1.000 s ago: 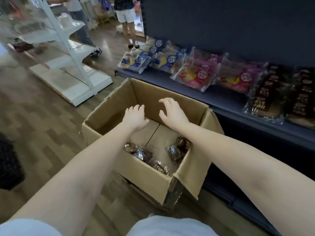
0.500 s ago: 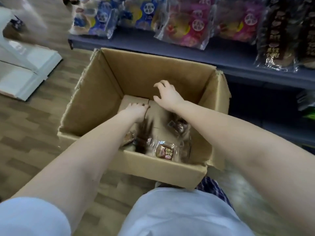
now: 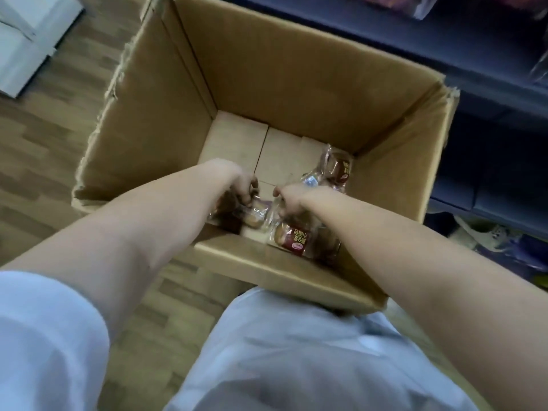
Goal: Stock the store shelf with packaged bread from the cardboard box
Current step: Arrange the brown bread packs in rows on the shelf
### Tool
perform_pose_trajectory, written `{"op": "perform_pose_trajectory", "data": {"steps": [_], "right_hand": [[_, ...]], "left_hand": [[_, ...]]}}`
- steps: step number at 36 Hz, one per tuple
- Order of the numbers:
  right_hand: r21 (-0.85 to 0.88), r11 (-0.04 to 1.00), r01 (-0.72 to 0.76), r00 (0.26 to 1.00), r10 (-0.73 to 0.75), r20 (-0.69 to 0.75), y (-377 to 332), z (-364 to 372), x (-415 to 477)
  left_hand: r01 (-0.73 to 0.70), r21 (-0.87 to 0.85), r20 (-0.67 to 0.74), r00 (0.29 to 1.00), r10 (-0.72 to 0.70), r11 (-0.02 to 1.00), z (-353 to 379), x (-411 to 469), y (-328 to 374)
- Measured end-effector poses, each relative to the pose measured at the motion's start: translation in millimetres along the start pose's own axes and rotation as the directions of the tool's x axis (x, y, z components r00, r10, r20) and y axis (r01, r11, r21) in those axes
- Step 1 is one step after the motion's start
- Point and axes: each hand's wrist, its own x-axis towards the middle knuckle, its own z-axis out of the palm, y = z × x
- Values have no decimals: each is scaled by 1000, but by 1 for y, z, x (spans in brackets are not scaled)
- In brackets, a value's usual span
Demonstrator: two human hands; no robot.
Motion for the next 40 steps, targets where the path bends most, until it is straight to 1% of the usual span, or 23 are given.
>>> {"op": "perform_pose_trajectory", "data": {"steps": [4, 8, 11, 14, 17, 18, 22, 25, 27, 29, 33, 35, 37, 40], "right_hand": [[-61, 998, 0, 998, 4, 67, -1, 11, 5], [-93, 996, 3, 997, 4, 76, -2, 16, 8], [-98, 995, -21, 991, 34, 129, -2, 16, 6], [-98, 994, -48, 986, 62, 154, -2, 15, 5], [-94, 993, -70, 963, 92, 255, -4, 12, 5], [-106, 992, -64, 959, 90, 267, -5, 12, 5], [-156, 987, -42, 949, 89, 304, -7, 12, 4], [-155, 985, -70, 928, 121, 353, -6, 15, 6], [-149, 987, -68, 941, 112, 319, -7, 13, 3], [-156, 986, -53, 967, 90, 239, -9, 6, -5], [-179, 981, -72, 980, 103, 169, -9, -6, -12], [-143, 986, -84, 992, 95, 78, -9, -15, -20], [-106, 990, -97, 995, 92, -43, -8, -26, -26], [-59, 992, -116, 973, 101, -207, -7, -43, -29]], "left_hand": [[-21, 23, 77, 997, 19, 1000, -1, 7, 1], [-26, 119, 109, 994, 12, 993, -1, 4, 3], [-13, 142, 140, 990, -7, 990, 0, 6, 0], [1, 172, 119, 993, -21, 985, -1, 7, -2], [-6, 203, 87, 996, -12, 979, 1, 9, -2], [-4, 213, 84, 996, -15, 977, 1, 10, -2], [-5, 223, 85, 996, -14, 975, 1, 9, -2], [-16, 202, 72, 997, 2, 979, -3, 7, -5], [-19, 176, 69, 998, 7, 984, -5, 6, -8], [-15, 139, 59, 998, 6, 990, -8, 3, -11], [-17, 70, 9, 1000, 17, 997, -16, -6, -16], [-20, 22, -68, 997, 21, 1000, -19, -13, -19], [-15, -36, -187, 982, 8, 999, -23, -21, -21], [-17, -118, -339, 940, -25, 993, -30, -36, -24]]}}
